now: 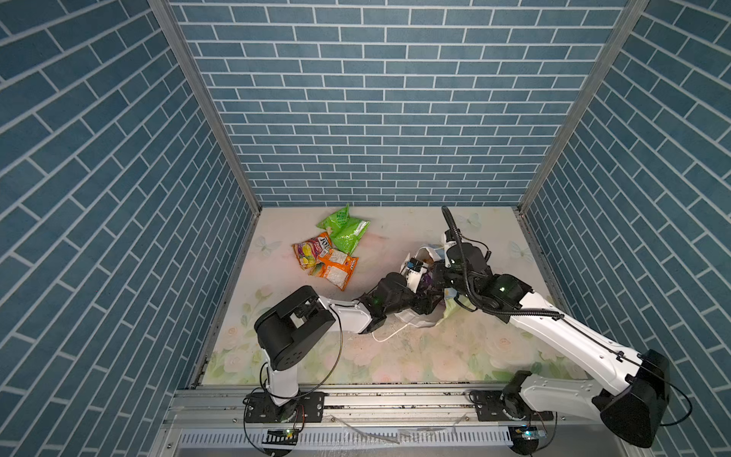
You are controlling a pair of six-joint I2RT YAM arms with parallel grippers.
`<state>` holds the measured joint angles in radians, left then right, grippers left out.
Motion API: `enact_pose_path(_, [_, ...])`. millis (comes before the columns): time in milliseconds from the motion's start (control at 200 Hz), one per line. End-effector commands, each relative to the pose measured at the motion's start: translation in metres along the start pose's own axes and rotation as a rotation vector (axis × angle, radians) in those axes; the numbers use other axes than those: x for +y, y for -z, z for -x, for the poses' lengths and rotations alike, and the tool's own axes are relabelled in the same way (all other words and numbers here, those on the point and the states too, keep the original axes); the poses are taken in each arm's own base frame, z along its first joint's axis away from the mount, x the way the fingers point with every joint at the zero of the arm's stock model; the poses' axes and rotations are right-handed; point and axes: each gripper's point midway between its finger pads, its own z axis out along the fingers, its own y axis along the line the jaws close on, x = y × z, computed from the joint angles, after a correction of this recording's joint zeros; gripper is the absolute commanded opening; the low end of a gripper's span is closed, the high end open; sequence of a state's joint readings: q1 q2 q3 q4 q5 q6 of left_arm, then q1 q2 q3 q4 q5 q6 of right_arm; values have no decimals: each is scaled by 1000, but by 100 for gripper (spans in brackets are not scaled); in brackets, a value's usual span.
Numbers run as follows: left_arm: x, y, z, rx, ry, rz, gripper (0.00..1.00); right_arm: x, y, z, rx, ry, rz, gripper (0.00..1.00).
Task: Take the snacks out of the paper bag
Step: Pick up the snack from the paper bag.
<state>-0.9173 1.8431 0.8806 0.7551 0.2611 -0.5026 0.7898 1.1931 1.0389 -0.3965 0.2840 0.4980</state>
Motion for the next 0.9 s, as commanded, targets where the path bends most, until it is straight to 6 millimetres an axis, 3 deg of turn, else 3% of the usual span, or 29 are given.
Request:
enact_pose_path(0, [7,-14,-4,14,70,43,77,6,9,23,-66,-29,14,0])
enact_pose_path(195, [9,-32,-5,-19,225,9,83,8,10,23,-77,-42,35,0])
enact_pose_path(400, [2,-43,5,-37,227,61,91,13,7,21,-77,-74,70,0])
enact_pose_path(590, [23,-54,-5,-1,286,182,91,15,8,20,-89,-98,88,0])
enact_pose_path(705, [34,-53,-4,-14,282,240,83,13,10,18,-93,-108,92,0])
enact_pose_path(895, [35,-54,6,-34,246,255,58,11,15,18,-97,-117,91,0])
